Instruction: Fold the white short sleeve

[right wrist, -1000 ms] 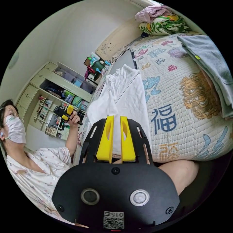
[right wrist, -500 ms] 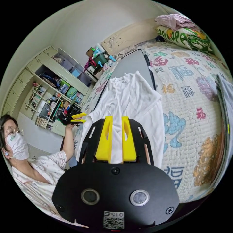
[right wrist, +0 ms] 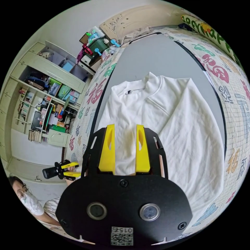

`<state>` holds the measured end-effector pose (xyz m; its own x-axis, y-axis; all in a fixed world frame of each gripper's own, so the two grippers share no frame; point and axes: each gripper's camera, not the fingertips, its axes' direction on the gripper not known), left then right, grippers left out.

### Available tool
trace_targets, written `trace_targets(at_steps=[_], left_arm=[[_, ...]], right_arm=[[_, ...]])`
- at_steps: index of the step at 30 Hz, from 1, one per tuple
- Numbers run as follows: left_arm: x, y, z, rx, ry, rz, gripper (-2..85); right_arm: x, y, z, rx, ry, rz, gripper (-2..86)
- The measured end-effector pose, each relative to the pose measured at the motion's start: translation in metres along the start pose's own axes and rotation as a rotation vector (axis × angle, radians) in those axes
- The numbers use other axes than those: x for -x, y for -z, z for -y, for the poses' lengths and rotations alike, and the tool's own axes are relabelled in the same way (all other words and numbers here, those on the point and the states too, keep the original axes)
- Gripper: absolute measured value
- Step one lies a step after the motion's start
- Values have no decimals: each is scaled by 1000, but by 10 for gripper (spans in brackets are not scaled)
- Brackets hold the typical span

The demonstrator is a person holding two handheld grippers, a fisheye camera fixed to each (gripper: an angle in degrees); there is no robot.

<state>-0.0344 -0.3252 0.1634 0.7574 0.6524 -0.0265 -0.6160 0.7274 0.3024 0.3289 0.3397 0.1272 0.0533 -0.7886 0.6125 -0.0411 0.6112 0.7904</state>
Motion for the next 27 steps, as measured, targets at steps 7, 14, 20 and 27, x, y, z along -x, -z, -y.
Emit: trace_targets(at_steps=[7,14,20,27], left_arm=[[-41,-2,6,40,-59,108,67],[-72,9,12,24,-103,177,57],[-72,38,7,5,-88,202,19],[-23,94,-23,11,93,224,12]], right_arm=[[41,-40,-30,54,80,-131,86],[35,-48,-38,41,53,-41,106],[17,-80,-33,44,44,-93,28],[53,-111,-17,-24,147,-96,7]])
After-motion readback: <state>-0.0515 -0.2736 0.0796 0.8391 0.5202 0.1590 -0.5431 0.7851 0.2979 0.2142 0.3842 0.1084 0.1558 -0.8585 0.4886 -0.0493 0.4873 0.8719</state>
